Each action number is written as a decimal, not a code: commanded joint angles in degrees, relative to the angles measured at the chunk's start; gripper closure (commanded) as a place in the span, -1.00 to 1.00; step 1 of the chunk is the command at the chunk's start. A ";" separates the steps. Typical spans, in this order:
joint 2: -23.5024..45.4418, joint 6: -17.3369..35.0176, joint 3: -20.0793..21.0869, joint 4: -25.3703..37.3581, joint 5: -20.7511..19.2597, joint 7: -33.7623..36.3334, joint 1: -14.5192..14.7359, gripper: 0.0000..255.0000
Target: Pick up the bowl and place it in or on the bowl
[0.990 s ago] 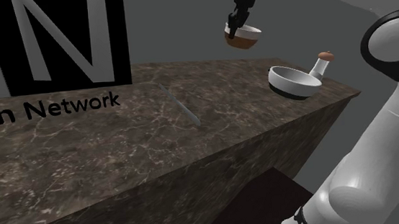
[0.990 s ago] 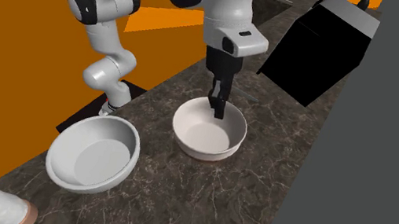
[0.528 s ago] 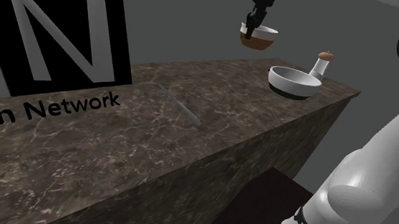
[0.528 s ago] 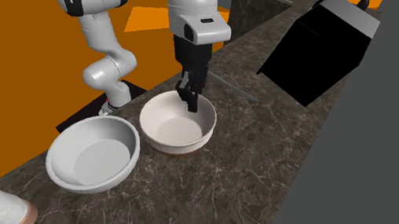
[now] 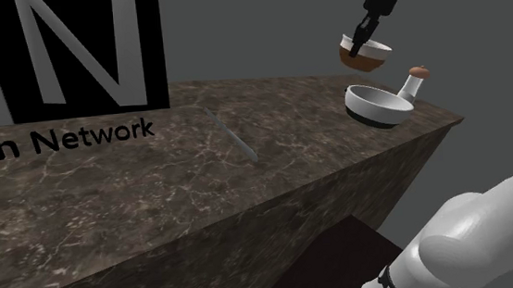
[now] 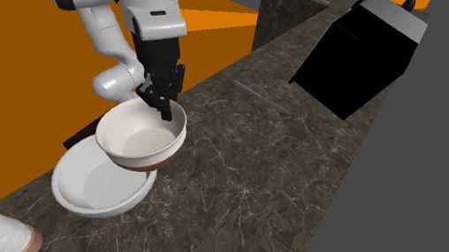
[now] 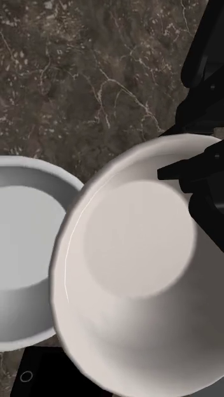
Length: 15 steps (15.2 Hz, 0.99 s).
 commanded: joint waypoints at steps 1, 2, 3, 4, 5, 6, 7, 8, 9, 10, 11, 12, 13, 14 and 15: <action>-2.73 -0.45 -1.08 -2.01 -0.65 -1.86 -0.79 1.00; -4.03 -0.70 -1.62 -2.94 -1.00 -2.76 -1.19 1.00; -5.30 -0.97 -2.17 -3.79 -1.37 -3.67 -1.59 1.00; -6.52 -1.28 -2.74 -4.56 -1.74 -4.60 -1.99 1.00; -7.70 -1.60 -3.33 -5.27 -2.13 -5.55 -2.39 1.00; -8.83 -1.95 -3.94 -5.90 -2.53 -6.52 -2.80 1.00; -10.52 -2.53 -4.93 -6.74 -3.18 -8.08 -3.43 1.00; -10.91 -1.79 -4.93 -7.88 -3.29 -7.97 -3.49 1.00; -11.29 -1.05 -4.94 -8.99 -3.40 -7.87 -3.56 1.00; -11.66 -0.31 -4.96 -10.09 -3.52 -7.77 -3.62 1.00; -12.01 0.42 -4.98 -11.17 -3.62 -7.67 -3.69 1.00; -12.36 1.15 -5.00 -12.24 -3.73 -7.58 -3.76 1.00; -12.68 1.88 -5.03 -13.30 -3.84 -7.49 -3.82 1.00; -13.00 2.61 -5.06 -14.34 -3.95 -7.40 -3.89 1.00; -13.30 3.34 -5.10 -15.36 -4.05 -7.32 -3.96 1.00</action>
